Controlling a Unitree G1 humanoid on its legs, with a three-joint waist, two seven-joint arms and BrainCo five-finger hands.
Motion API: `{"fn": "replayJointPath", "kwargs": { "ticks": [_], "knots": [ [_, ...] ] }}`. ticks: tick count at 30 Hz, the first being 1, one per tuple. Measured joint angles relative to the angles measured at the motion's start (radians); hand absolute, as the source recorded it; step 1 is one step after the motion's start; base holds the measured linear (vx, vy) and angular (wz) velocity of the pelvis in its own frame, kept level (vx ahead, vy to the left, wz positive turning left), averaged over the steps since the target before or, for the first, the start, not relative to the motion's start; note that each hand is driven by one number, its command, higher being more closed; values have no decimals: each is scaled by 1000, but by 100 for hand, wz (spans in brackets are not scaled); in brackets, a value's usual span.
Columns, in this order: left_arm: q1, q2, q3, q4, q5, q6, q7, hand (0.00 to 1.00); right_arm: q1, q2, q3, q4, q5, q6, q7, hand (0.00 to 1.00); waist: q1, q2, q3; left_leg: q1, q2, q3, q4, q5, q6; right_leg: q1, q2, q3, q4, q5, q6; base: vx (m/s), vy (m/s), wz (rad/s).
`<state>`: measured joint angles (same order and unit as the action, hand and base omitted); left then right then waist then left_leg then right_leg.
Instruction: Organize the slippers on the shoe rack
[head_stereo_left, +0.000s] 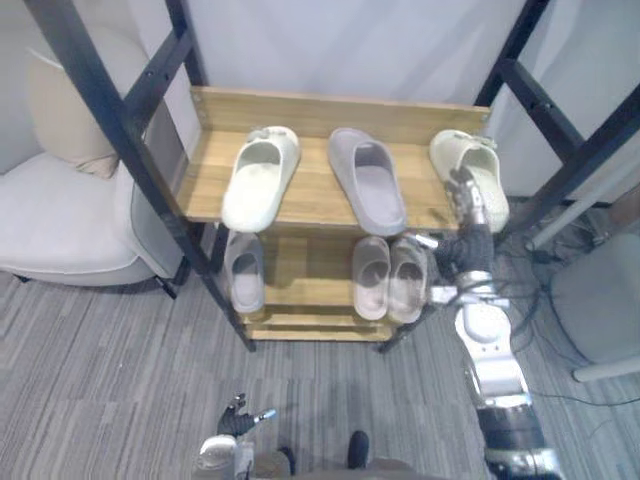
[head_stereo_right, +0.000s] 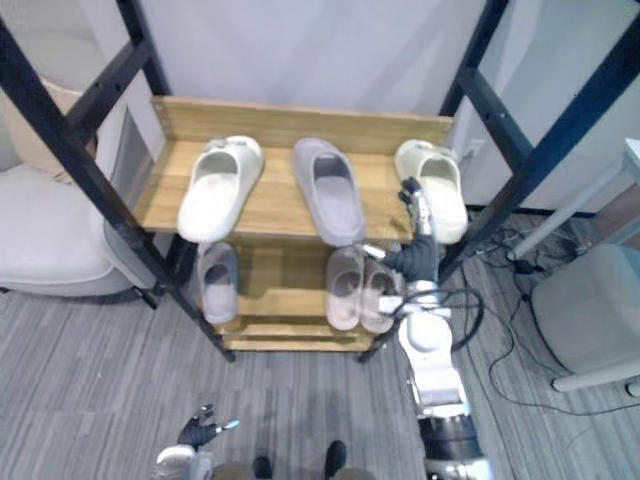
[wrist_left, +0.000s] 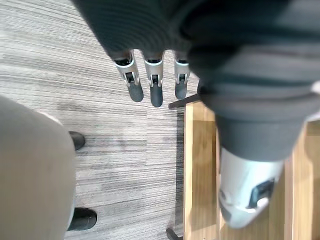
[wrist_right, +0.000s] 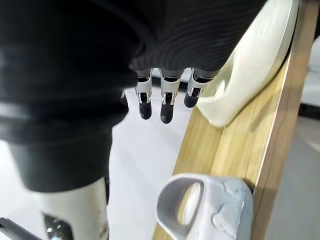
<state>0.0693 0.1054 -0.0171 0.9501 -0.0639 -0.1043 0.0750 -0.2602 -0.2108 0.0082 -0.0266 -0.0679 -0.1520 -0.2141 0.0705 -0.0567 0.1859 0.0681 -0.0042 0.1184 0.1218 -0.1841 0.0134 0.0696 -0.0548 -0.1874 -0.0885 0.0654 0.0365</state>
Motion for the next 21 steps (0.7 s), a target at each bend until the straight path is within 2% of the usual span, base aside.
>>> {"fn": "replayJointPath", "kwargs": {
  "ticks": [10, 16, 21],
  "knots": [
    [-4, 11, 1, -21, -17, -17, 0, 0, -266, -75, -2, 265, 34, 39, -41, 0, 22, -22, 20, -33, -14, -34, 3, 10, 10, -16, -12, -30, 0, 1, -1, -17, -3, 10],
    [-12, 10, 1, -35, -18, -19, 0, 0, -412, -92, -3, 389, 70, 50, -62, 0, 38, -23, 45, -38, -17, -49, 3, 15, 19, -14, -22, -46, 0, 2, 0, -10, 5, 8],
    [-13, 9, 1, -35, -35, -19, 1, 0, -551, -128, -3, 446, 70, 63, -83, 0, 40, -19, 49, -50, -25, -72, 5, 18, 23, -16, -32, -71, 0, 3, 1, -6, 16, 14]
  ]
}}
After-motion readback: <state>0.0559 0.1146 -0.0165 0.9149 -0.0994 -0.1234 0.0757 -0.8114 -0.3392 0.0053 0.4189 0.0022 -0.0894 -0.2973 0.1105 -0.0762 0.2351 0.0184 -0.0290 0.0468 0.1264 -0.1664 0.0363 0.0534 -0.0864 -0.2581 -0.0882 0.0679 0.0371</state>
